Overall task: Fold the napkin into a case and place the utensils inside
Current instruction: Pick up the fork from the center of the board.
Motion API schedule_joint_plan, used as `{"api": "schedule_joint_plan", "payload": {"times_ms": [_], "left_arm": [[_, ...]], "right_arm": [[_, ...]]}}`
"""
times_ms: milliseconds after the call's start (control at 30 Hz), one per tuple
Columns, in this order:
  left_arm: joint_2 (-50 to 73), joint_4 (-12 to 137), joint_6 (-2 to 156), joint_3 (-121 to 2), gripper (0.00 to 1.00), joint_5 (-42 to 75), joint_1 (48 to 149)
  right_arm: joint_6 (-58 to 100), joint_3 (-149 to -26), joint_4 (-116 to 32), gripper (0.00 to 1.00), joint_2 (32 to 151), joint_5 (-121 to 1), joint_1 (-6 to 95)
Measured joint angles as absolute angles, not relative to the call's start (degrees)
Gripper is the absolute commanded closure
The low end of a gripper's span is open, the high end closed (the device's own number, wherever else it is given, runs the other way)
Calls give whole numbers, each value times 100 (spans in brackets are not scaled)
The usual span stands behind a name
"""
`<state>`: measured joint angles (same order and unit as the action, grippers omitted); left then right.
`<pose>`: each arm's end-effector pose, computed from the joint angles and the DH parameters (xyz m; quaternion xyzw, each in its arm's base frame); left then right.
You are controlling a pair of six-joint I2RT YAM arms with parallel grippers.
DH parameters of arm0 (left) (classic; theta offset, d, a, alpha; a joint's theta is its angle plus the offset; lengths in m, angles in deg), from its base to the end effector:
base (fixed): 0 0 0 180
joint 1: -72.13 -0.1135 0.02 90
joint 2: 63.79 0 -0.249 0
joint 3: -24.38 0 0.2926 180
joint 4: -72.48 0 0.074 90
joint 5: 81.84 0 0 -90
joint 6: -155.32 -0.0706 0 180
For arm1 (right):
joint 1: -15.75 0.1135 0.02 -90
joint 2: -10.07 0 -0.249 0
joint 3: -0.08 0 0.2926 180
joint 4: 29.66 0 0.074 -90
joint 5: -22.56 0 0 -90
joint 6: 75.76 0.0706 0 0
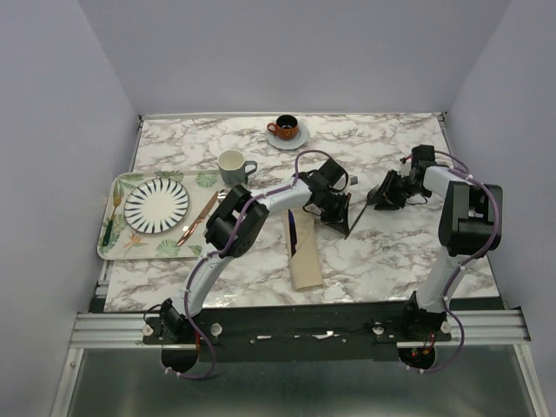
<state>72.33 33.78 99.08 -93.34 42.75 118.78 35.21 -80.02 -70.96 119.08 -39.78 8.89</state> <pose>0.3476 -0.4266 0.0828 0.1864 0.9005 -0.3923 0.0224 0.4045 -0.0157 0.0790 0.1902 0.9384 0.2542 0.1367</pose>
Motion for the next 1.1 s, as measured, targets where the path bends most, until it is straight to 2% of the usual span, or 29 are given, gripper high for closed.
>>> {"api": "schedule_joint_plan", "payload": {"times_ms": [267,800,933,1000,1100], "left_arm": [[7233,3397,9947,-9323,100,4319,11871],[7244,3397,9956,-9323,100,4378,11863],[7252,3399,9973,-9323,100,4402,11858],[7255,3402,9975,-9323,95,4415,11852],[7255,3428,9982,-9314,73,4424,11832]], "right_arm": [[3550,-8111,-6985,60,12031,-3814,907],[3733,-8268,-7018,69,12208,-3591,1071],[3790,-8273,-7029,99,12234,-3541,1077],[3819,-8299,-7055,99,12271,-3499,1077],[3803,-8397,-7134,100,12337,-3475,1077]]}}
